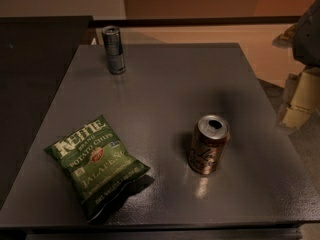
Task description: Knock redbull can over
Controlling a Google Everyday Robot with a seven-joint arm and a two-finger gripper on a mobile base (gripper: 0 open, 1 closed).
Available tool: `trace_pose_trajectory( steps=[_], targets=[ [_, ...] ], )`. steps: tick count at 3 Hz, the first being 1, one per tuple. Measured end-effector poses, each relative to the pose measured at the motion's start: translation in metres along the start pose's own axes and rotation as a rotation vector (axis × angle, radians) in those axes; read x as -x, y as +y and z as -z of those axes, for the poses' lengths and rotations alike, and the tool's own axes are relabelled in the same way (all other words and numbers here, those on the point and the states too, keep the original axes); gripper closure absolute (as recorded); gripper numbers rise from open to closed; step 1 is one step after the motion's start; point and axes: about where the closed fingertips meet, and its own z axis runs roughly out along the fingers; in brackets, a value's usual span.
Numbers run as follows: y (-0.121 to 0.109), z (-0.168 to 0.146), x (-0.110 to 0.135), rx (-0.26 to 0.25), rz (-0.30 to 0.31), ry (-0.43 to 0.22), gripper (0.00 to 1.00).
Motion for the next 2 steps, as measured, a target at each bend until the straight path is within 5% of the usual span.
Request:
trace_pose_trajectory(
  steps=[2],
  targets=[
    [-0.0100,-0.0024,0.0053,-0.009,-0.026,-0.031,0.00]
  ],
)
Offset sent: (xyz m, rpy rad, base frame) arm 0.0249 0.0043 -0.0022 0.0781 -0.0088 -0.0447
